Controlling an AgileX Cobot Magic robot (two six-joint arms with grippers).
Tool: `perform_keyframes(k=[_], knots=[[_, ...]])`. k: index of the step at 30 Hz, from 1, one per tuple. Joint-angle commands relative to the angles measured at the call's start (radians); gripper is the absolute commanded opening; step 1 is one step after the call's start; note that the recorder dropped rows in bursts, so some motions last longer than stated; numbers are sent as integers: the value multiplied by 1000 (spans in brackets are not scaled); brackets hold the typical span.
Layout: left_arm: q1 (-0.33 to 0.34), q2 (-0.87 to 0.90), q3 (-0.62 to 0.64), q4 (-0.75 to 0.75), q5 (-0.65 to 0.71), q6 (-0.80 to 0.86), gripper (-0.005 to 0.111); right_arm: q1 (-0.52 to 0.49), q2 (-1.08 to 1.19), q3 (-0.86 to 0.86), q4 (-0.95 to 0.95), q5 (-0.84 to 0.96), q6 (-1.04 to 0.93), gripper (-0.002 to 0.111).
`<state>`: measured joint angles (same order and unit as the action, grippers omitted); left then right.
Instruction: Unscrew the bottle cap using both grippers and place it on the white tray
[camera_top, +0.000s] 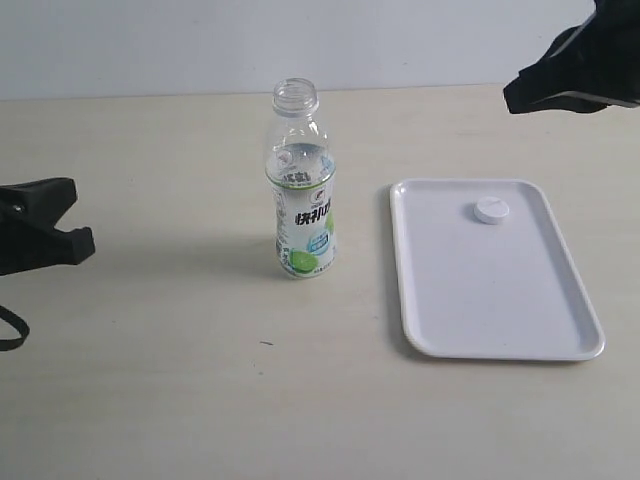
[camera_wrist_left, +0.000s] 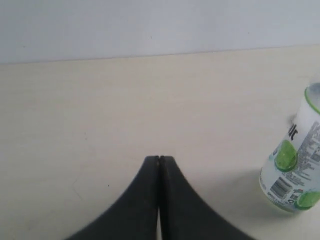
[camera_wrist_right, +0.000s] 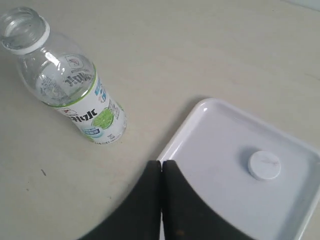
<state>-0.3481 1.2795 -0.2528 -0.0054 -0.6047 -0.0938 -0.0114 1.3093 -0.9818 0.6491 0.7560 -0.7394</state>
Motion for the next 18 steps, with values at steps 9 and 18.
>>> perform_keyframes(k=[9,18], knots=[[3,-158,7,-15,43,-14,0,-1,-26,15,5,-18,37,0],[3,-157,7,-13,43,-14,0,-1,-26,15,5,-18,37,0]])
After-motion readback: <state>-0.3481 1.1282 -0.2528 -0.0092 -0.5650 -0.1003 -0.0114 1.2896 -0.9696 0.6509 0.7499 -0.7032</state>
